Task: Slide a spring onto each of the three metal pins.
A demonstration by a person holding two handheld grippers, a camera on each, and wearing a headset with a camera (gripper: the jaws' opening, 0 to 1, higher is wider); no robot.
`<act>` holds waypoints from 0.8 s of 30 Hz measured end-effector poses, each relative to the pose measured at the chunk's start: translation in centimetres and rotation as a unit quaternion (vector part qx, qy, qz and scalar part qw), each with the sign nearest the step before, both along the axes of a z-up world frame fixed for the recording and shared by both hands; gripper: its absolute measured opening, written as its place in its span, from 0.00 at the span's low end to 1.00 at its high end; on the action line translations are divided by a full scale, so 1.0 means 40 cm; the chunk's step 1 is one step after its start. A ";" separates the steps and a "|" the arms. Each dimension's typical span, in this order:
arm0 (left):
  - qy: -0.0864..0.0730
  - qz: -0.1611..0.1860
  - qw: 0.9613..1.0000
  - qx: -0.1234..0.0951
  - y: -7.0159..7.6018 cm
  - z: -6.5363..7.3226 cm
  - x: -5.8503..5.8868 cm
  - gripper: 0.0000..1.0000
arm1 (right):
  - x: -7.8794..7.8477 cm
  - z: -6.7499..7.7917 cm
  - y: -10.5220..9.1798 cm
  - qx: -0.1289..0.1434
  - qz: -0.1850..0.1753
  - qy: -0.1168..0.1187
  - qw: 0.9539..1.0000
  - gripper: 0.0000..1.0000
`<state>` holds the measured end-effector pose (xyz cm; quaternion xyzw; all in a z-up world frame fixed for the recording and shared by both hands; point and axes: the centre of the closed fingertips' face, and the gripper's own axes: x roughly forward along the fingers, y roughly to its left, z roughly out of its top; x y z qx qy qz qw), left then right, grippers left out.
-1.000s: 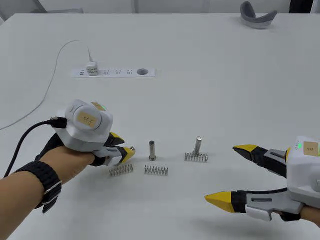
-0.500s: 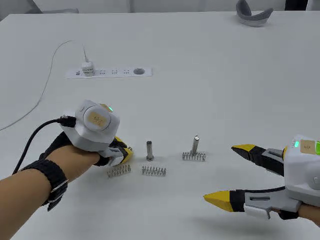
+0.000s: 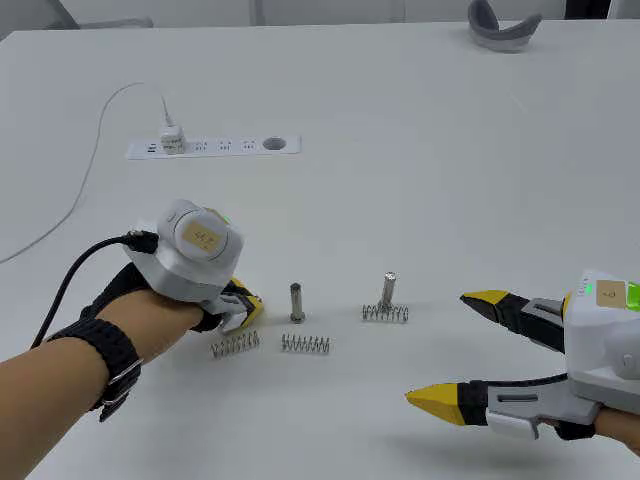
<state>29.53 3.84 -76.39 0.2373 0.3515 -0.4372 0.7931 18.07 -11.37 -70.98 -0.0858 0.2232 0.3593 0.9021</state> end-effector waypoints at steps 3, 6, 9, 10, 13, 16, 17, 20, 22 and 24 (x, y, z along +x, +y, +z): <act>0.009 0.011 1.000 -0.004 -0.001 -0.001 -0.002 0.08 | -0.001 0.000 0.000 0.000 0.000 0.000 1.000 0.79; 0.014 0.020 1.000 -0.008 0.000 -0.001 0.000 0.08 | -0.001 0.000 0.001 0.000 0.000 0.000 1.000 0.79; 0.017 0.023 1.000 -0.008 -0.001 -0.001 0.000 0.08 | -0.001 0.000 0.000 0.000 0.000 0.000 1.000 0.79; 0.019 0.024 1.000 -0.009 -0.001 -0.001 0.001 0.08 | 0.000 0.000 0.000 0.001 0.000 0.000 1.000 0.79; 0.026 0.028 0.999 -0.012 -0.001 -0.002 0.001 0.08 | 0.000 0.000 0.000 0.001 -0.001 0.000 1.000 0.79; 0.026 0.029 0.999 -0.016 0.001 0.002 0.003 0.08 | 0.000 0.000 -0.001 0.001 -0.001 0.001 1.000 0.79; 0.027 0.030 0.999 -0.017 0.002 0.004 0.003 0.08 | -0.001 -0.001 0.000 0.000 -0.001 0.001 1.000 0.79; 0.025 0.032 0.999 -0.021 0.007 0.015 0.004 0.08 | -0.001 -0.001 0.002 0.000 0.000 0.001 1.000 0.79; 0.024 0.034 0.999 -0.025 0.010 0.024 0.002 0.08 | 0.000 -0.002 0.002 0.000 0.001 0.001 1.000 0.79; 0.021 0.033 0.999 -0.027 0.011 0.035 -0.003 0.08 | 0.000 -0.002 0.003 0.000 0.002 0.002 1.000 0.79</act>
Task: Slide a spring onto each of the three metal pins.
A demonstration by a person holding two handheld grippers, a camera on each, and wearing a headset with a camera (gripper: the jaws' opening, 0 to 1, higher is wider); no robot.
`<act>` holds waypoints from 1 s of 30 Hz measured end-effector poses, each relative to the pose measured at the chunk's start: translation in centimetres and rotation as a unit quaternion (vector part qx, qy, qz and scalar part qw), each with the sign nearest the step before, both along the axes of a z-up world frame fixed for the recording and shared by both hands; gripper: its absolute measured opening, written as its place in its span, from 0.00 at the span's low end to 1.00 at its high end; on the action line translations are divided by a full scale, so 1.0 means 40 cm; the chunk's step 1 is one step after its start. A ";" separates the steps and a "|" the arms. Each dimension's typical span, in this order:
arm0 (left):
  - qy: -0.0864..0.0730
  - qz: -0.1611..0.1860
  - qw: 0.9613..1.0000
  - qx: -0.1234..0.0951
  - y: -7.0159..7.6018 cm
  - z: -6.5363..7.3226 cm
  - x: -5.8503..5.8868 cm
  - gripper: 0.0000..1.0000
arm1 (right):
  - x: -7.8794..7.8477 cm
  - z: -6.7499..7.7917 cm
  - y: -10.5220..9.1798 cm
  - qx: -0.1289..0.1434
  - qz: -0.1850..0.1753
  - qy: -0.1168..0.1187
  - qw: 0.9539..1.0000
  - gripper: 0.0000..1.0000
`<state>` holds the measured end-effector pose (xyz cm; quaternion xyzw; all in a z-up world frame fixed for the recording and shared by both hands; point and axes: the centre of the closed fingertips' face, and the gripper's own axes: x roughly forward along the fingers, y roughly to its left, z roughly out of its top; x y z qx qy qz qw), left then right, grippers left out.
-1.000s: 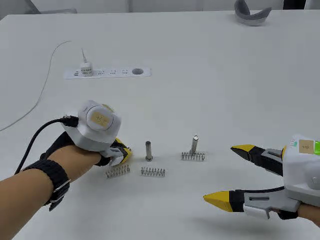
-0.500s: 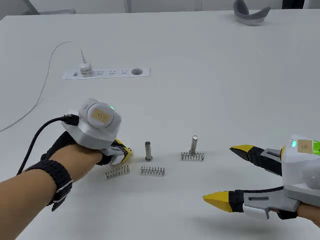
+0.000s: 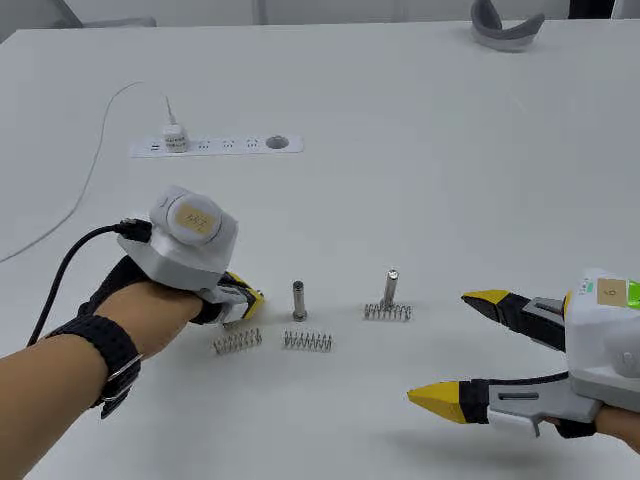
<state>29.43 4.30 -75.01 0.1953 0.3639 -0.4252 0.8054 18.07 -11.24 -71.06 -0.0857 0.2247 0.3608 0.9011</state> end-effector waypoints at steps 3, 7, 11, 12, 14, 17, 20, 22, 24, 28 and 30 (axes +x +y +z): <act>-0.004 -0.001 1.000 -0.003 0.005 0.013 -0.005 0.08 | -0.001 0.000 0.000 0.000 0.000 0.000 1.000 0.79; -0.006 0.002 1.000 -0.010 0.015 0.027 -0.010 0.08 | -0.001 -0.001 0.001 -0.001 0.001 0.000 1.000 0.79; -0.009 0.004 1.000 -0.013 0.023 0.037 -0.014 0.08 | -0.001 0.000 0.004 -0.001 0.002 0.000 1.000 0.79; -0.010 0.005 1.000 -0.015 0.025 0.041 -0.017 0.08 | -0.001 0.000 0.005 -0.001 0.003 0.000 1.000 0.79; -0.010 0.007 1.000 -0.018 0.030 0.047 -0.021 0.08 | -0.001 0.000 0.006 -0.001 0.004 0.000 1.000 0.79; -0.011 0.011 1.000 -0.022 0.037 0.053 -0.025 0.08 | -0.002 0.000 0.007 -0.001 0.004 0.000 1.000 0.79; -0.012 0.015 1.000 -0.024 0.043 0.058 -0.028 0.08 | -0.002 -0.001 0.007 -0.001 0.005 0.000 1.000 0.79; -0.013 0.017 0.999 -0.027 0.046 0.061 -0.031 0.08 | -0.002 -0.001 0.008 -0.001 0.006 0.001 1.000 0.79; -0.015 0.019 0.999 -0.029 0.050 0.064 -0.034 0.08 | -0.002 -0.001 0.009 -0.001 0.007 0.000 1.000 0.79; -0.017 0.021 0.999 -0.033 0.056 0.069 -0.042 0.08 | -0.002 -0.001 0.010 -0.001 0.007 0.001 1.000 0.79; -0.018 0.022 0.999 -0.035 0.061 0.072 -0.045 0.08 | -0.002 -0.001 0.010 -0.001 0.008 0.000 1.000 0.79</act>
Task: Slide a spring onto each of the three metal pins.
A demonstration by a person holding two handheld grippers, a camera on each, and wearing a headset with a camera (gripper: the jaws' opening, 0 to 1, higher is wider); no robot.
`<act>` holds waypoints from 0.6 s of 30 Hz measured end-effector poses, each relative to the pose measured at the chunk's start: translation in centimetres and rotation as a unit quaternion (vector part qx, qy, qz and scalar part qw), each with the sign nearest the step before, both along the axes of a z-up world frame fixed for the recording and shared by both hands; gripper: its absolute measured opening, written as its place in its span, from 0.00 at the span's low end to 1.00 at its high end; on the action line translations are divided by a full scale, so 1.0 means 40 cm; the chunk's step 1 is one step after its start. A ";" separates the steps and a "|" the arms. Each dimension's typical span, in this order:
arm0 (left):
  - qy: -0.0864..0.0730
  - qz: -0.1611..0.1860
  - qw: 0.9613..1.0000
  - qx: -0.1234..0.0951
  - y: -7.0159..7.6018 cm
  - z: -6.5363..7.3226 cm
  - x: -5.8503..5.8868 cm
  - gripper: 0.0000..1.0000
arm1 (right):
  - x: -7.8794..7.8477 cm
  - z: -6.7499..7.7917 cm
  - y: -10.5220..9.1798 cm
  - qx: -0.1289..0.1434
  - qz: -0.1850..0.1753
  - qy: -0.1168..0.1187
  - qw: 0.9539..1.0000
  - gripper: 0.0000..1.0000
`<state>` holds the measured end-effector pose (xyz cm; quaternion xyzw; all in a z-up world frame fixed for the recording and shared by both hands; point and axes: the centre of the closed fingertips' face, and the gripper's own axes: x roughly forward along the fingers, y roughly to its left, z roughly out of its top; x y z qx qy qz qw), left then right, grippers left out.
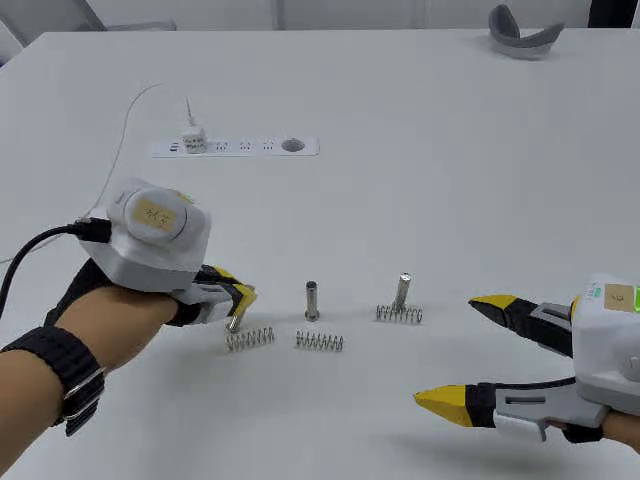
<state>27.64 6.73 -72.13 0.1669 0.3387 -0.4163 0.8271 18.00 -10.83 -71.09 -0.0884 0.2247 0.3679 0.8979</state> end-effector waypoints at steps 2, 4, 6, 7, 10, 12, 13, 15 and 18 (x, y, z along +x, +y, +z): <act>-0.001 0.003 1.000 -0.003 0.006 0.002 -0.001 0.08 | -0.001 0.000 0.002 0.000 0.001 0.001 1.000 0.79; -0.001 0.005 1.000 -0.005 0.010 0.004 -0.003 0.08 | -0.001 -0.001 0.003 -0.001 0.003 0.001 1.000 0.79; -0.001 0.007 1.000 -0.006 0.014 0.006 -0.005 0.08 | -0.001 -0.001 0.004 -0.001 0.003 0.001 1.000 0.79; -0.003 0.007 1.000 -0.006 0.016 0.007 -0.005 0.08 | -0.001 -0.001 0.004 -0.002 0.004 0.001 1.000 0.79; -0.005 0.008 1.000 -0.006 0.023 0.009 -0.009 0.08 | -0.001 -0.001 0.005 -0.002 0.004 0.001 1.000 0.79; -0.005 0.010 1.000 -0.007 0.028 0.010 -0.010 0.08 | -0.001 0.000 0.007 -0.002 0.005 0.001 1.000 0.79; -0.004 0.011 1.000 -0.009 0.030 0.010 -0.010 0.08 | -0.001 -0.001 0.007 -0.002 0.005 0.002 1.000 0.79; -0.004 0.013 1.000 -0.010 0.033 0.011 -0.012 0.08 | -0.001 -0.002 0.007 -0.003 0.005 0.002 1.000 0.79; -0.005 0.012 1.000 -0.010 0.037 0.011 -0.016 0.08 | -0.002 -0.002 0.008 -0.003 0.006 0.002 1.000 0.79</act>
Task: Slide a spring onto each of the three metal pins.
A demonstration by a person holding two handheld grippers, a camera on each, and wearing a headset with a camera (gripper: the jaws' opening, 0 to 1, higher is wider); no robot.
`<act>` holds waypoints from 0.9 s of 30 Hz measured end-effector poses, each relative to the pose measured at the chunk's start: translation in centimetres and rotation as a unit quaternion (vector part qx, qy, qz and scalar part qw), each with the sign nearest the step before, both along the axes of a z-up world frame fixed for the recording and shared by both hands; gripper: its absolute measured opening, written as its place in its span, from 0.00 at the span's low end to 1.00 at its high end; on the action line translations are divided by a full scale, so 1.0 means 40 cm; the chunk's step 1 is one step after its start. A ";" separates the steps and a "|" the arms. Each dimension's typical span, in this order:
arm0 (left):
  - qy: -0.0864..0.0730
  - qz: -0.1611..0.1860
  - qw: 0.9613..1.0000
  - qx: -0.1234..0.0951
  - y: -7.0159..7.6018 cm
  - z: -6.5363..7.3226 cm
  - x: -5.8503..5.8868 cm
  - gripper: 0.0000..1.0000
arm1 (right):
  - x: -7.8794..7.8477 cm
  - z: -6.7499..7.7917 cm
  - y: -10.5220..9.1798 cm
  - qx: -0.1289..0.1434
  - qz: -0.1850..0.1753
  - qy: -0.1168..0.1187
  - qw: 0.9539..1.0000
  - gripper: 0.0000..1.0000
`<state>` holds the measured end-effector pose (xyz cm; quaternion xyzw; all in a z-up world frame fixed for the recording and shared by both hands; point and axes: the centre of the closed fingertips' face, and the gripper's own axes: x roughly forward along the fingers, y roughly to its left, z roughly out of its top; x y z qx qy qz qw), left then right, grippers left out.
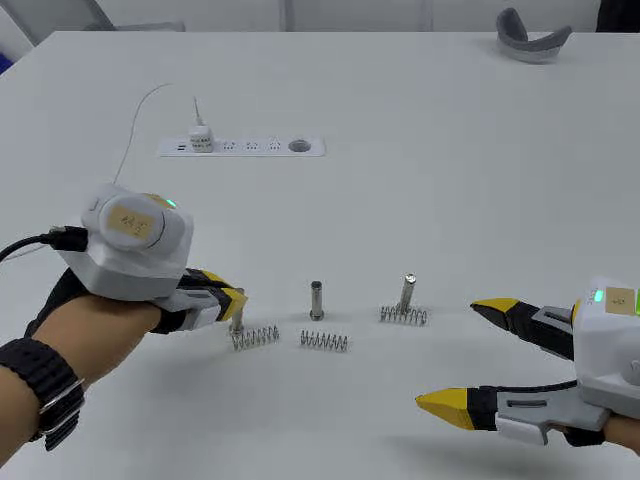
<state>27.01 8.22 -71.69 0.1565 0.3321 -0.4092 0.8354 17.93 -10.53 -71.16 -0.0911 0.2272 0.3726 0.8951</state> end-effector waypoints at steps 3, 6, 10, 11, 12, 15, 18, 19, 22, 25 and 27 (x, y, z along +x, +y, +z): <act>-0.002 -0.001 1.000 0.001 0.003 0.000 -0.003 0.08 | -0.001 -0.001 0.001 -0.001 0.001 0.000 1.000 0.79; -0.006 -0.004 1.000 0.002 0.006 0.000 -0.006 0.08 | -0.001 -0.002 0.002 -0.002 0.002 0.001 1.000 0.79; -0.008 -0.001 1.000 -0.002 0.011 0.001 -0.009 0.08 | -0.001 -0.002 0.001 -0.003 0.003 0.001 1.000 0.79; -0.009 -0.001 1.000 -0.002 0.012 0.001 -0.011 0.08 | -0.001 -0.003 0.001 -0.003 0.003 0.001 1.000 0.79; -0.010 -0.001 1.000 -0.002 0.013 0.001 -0.012 0.08 | -0.002 -0.003 0.001 -0.003 0.003 0.001 1.000 0.79; -0.013 -0.002 1.000 -0.001 0.018 -0.001 -0.014 0.08 | -0.003 -0.004 0.002 -0.003 0.003 0.002 1.000 0.79; -0.013 -0.004 1.000 0.002 0.022 -0.006 -0.018 0.08 | -0.004 -0.006 0.002 -0.004 0.004 0.003 1.000 0.79; -0.016 -0.005 1.000 0.004 0.022 -0.007 -0.019 0.08 | -0.005 -0.005 0.003 -0.004 0.004 0.003 1.000 0.79; -0.017 -0.005 1.000 0.004 0.023 -0.009 -0.019 0.08 | -0.005 -0.003 0.003 -0.004 0.004 0.003 1.000 0.79; -0.019 -0.007 1.000 0.006 0.023 -0.012 -0.019 0.08 | -0.006 -0.003 0.003 -0.004 0.003 0.003 1.000 0.79; -0.022 -0.010 1.000 0.008 0.025 -0.015 -0.017 0.08 | -0.006 -0.002 0.003 -0.005 0.003 0.003 1.000 0.79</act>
